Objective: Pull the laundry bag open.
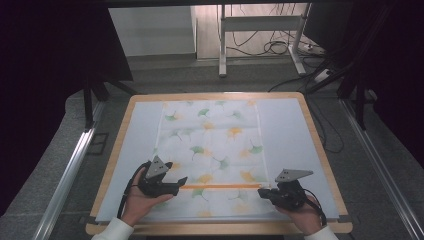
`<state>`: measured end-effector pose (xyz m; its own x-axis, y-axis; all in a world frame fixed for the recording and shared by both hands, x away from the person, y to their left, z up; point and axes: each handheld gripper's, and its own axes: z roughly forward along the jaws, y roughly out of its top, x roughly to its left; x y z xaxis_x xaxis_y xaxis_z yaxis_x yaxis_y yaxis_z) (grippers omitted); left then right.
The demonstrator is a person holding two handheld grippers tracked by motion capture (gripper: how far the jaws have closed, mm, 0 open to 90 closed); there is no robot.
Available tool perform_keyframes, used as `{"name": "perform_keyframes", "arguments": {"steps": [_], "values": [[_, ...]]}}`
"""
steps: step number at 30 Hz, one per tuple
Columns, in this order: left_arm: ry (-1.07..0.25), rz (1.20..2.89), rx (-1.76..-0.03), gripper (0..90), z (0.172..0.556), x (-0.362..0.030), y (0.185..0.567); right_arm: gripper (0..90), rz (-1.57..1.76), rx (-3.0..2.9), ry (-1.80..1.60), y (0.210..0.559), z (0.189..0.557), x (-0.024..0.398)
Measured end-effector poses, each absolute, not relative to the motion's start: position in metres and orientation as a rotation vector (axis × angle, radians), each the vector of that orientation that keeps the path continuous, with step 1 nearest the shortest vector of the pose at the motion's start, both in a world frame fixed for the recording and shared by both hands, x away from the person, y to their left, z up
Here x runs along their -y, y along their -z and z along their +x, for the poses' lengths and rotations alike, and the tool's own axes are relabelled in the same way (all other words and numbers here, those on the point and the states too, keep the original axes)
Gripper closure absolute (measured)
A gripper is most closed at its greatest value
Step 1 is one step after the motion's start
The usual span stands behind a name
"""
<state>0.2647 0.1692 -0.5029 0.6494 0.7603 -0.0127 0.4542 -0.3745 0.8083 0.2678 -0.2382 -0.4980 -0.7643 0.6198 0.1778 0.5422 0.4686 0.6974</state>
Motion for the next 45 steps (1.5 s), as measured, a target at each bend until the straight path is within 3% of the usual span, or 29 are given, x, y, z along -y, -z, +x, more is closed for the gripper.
{"name": "perform_keyframes", "arguments": {"steps": [45], "values": [[-0.340,2.107,-0.791,26.3,0.281,-0.081,0.495,89.3,1.084,-2.659,-1.016,0.517,0.269,0.245]]}}
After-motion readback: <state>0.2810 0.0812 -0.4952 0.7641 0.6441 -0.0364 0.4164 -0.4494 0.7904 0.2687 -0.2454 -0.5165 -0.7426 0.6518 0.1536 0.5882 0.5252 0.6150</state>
